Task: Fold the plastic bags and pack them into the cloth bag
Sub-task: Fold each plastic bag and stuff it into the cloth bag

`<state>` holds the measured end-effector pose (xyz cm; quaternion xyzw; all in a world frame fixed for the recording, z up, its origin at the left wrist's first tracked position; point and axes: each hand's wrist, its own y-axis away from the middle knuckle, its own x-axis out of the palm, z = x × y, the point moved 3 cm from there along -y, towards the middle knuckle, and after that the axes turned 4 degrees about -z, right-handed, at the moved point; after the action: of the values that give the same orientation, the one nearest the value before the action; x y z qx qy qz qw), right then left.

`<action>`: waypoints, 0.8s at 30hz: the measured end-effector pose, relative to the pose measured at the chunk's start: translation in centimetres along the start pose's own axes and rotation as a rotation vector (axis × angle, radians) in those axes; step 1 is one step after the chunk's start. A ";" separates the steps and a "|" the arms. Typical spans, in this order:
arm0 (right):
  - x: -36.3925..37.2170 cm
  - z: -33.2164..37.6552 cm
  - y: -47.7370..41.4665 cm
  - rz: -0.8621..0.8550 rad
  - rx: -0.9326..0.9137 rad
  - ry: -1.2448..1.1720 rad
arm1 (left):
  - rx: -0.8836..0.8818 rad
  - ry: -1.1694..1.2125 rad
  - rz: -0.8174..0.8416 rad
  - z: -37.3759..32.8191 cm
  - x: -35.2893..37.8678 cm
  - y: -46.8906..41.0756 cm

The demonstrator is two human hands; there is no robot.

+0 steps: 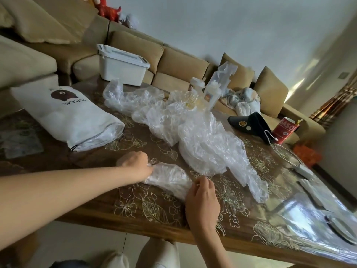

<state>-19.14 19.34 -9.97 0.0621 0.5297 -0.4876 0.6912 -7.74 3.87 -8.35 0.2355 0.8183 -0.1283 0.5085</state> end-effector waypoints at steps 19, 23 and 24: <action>0.9 0.7 3.6 0.232 -0.523 -0.126 | 0.507 0.138 -0.333 0.4 -2.1 6.0; 0.8 1.0 3.5 0.229 -0.557 -0.221 | 1.040 -0.341 -0.276 -2.1 -1.8 5.3; 0.4 1.0 3.4 0.182 -0.537 -0.313 | 1.033 -0.404 -0.166 -2.4 -1.3 5.2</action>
<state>-15.94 20.23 -11.36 -0.1512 0.5190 -0.2703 0.7967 -6.43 9.09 -6.00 0.3595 0.5514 -0.5945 0.4619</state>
